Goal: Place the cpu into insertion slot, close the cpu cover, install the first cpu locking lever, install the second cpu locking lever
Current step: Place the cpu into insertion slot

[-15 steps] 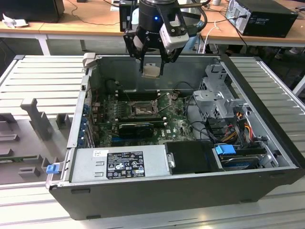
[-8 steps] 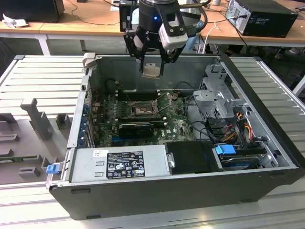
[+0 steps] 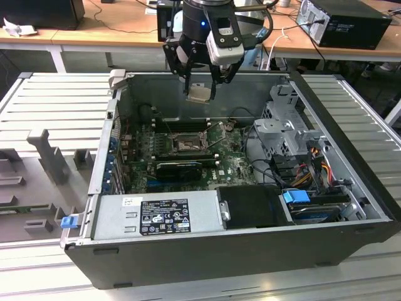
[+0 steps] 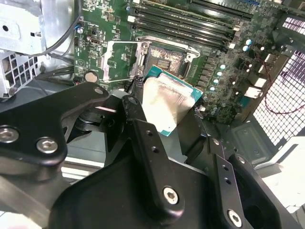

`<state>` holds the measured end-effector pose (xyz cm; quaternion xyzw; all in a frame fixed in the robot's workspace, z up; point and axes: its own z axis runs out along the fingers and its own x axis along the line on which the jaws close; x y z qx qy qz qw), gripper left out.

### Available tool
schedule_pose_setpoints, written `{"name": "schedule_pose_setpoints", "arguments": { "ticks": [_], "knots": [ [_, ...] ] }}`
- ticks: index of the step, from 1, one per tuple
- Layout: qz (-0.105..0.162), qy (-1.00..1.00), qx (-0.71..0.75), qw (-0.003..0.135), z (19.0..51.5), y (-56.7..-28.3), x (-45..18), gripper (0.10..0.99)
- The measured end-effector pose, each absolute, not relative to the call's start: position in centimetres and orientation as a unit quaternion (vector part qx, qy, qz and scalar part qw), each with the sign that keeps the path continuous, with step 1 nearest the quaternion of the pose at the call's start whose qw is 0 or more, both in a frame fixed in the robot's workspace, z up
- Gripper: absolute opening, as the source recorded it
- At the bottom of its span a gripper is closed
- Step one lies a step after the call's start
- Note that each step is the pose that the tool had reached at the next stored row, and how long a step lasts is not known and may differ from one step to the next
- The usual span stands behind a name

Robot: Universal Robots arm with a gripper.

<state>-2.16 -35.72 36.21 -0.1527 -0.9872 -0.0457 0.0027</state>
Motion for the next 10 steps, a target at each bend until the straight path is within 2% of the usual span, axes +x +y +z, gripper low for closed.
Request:
{"name": "schedule_pose_setpoints", "arguments": {
  "ticks": [10],
  "knots": [
    [-0.046,-0.980,-0.191,0.001,36.20,-35.72,-2.15,0.529]
  ]
}}
